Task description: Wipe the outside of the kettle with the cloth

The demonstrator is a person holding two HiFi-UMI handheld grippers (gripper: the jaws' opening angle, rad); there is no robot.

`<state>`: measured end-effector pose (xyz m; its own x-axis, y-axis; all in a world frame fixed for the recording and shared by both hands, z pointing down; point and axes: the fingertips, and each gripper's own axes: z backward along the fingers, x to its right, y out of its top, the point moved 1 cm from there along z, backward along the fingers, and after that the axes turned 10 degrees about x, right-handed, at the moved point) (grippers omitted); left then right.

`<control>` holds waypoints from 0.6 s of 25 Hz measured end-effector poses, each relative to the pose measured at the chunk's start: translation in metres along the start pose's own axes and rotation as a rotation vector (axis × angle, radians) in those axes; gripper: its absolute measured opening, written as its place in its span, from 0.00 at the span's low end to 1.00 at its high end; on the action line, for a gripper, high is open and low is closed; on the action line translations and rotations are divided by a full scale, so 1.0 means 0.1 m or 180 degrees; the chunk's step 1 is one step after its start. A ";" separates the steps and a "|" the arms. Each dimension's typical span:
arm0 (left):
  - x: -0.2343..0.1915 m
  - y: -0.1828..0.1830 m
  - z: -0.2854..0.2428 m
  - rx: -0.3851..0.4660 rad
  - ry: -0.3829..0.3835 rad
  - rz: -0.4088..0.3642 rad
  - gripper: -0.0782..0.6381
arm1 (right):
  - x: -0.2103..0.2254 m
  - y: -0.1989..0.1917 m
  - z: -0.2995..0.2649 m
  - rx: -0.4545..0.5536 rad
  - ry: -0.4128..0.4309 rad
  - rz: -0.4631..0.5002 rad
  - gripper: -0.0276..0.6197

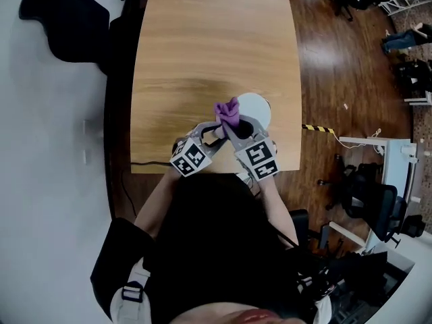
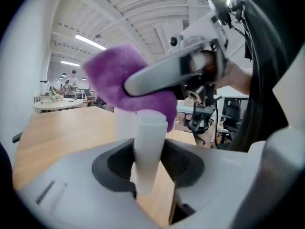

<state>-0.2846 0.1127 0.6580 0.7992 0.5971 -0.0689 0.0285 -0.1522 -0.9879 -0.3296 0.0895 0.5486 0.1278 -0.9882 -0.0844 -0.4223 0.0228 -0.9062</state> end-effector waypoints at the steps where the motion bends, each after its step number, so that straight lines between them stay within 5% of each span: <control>1: 0.00 -0.02 0.05 0.0010 -0.0002 0.0007 0.20 | 0.18 -0.04 0.06 0.0045 -0.0178 -0.0130 0.13; 6: -0.03 0.01 0.13 0.0047 0.0009 0.0065 0.21 | 0.85 -0.04 0.38 0.0013 -0.0915 -0.0131 0.13; 11: -0.07 0.12 0.11 0.0178 0.0067 0.0056 0.21 | -0.49 0.30 -0.04 0.0118 0.0172 0.0757 0.13; 13: -0.03 0.10 0.05 0.0195 0.0110 0.0049 0.21 | -0.56 0.03 -0.06 0.0062 0.0250 0.0960 0.13; 15: 0.01 0.04 0.03 0.0199 0.0126 0.0046 0.21 | -0.25 -0.09 0.08 0.0206 0.0070 0.0605 0.13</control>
<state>-0.2857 0.1154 0.6530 0.8225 0.5633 -0.0788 -0.0197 -0.1102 -0.9937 -0.3214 0.1155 0.5558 0.0314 -0.9682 -0.2481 -0.3781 0.2183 -0.8996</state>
